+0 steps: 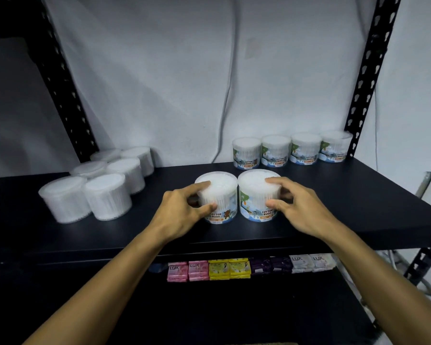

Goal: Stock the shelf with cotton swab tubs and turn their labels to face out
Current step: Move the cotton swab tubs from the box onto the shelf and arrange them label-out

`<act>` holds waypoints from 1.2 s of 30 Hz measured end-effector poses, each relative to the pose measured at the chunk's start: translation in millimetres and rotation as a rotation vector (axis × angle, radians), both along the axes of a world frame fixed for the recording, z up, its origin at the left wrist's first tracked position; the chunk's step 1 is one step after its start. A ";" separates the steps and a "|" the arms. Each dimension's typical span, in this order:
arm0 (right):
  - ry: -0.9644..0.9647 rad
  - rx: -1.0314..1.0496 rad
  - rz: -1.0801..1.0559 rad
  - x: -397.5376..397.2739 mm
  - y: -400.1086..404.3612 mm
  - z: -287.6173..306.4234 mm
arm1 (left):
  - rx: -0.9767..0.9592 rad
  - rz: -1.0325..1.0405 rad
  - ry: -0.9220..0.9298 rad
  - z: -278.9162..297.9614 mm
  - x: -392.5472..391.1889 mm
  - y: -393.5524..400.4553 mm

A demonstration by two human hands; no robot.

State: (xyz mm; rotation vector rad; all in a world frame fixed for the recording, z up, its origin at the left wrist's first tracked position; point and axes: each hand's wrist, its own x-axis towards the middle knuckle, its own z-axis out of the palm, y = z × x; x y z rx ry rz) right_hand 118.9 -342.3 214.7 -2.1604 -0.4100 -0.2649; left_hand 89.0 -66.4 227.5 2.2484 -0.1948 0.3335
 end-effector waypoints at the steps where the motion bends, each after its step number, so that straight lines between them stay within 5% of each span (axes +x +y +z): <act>1: 0.007 -0.001 -0.013 1.6 -8.0 0.7 | -0.006 -0.011 0.003 -0.4 4.6 -8.4; 20: 0.116 0.033 -0.215 66.3 -186.9 13.1 | 0.032 -0.132 -0.034 -8.1 111.4 -203.5; 36: 0.085 0.063 -0.325 133.0 -226.4 3.3 | 0.128 -0.140 -0.063 0.2 162.5 -260.5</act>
